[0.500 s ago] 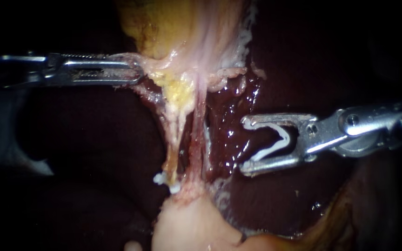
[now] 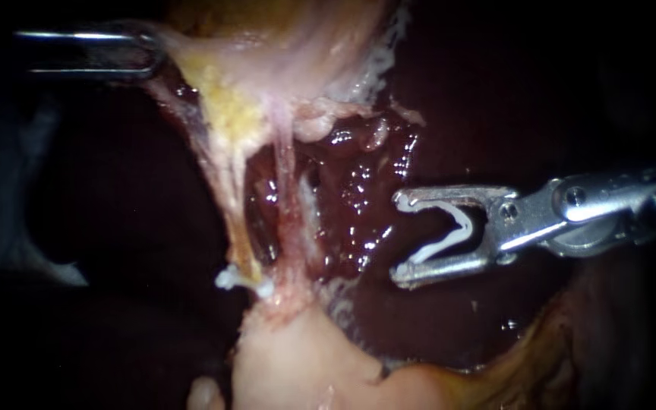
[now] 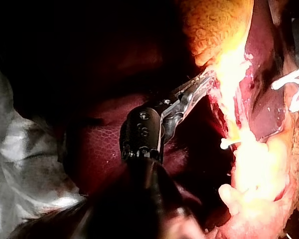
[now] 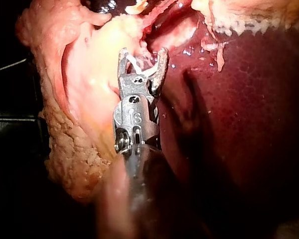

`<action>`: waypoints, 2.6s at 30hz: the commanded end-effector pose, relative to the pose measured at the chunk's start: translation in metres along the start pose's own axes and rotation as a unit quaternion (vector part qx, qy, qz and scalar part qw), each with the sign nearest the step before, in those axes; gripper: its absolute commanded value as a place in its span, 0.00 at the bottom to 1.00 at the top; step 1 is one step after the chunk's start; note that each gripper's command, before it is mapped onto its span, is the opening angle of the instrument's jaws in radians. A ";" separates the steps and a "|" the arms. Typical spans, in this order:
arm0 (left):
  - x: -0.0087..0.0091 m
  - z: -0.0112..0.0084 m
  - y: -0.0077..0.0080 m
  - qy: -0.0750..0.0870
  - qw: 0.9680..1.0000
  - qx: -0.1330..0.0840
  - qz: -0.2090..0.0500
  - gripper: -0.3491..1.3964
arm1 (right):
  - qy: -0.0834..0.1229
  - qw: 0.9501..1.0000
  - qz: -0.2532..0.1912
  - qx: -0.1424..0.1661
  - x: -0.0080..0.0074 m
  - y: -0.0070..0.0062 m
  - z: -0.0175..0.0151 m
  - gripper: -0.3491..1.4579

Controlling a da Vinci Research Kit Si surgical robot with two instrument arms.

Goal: Clipping second clip left tube

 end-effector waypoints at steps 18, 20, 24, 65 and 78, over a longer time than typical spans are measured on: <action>-0.0019 0.0015 0.0005 0.003 1.000 -0.002 0.005 0.00 | 0.027 0.997 0.058 0.042 0.0018 -0.0018 0.0102 0.47; -0.0019 0.0015 0.0005 0.003 1.000 -0.002 0.005 0.00 | 0.030 0.997 0.062 0.045 0.0020 -0.0017 0.0115 0.47; -0.0020 0.0015 0.0005 0.003 1.000 -0.002 0.005 0.00 | 0.031 0.996 0.065 0.052 0.0020 -0.0013 0.0132 0.47; -0.0025 0.0024 0.0009 0.003 1.000 -0.004 0.006 0.00 | 0.048 0.990 0.073 0.109 0.0004 -0.0008 0.0229 0.47; -0.0025 0.0024 0.0009 0.003 1.000 -0.004 0.006 0.00 | 0.064 0.985 0.080 0.135 0.0022 -0.0044 0.0233 0.46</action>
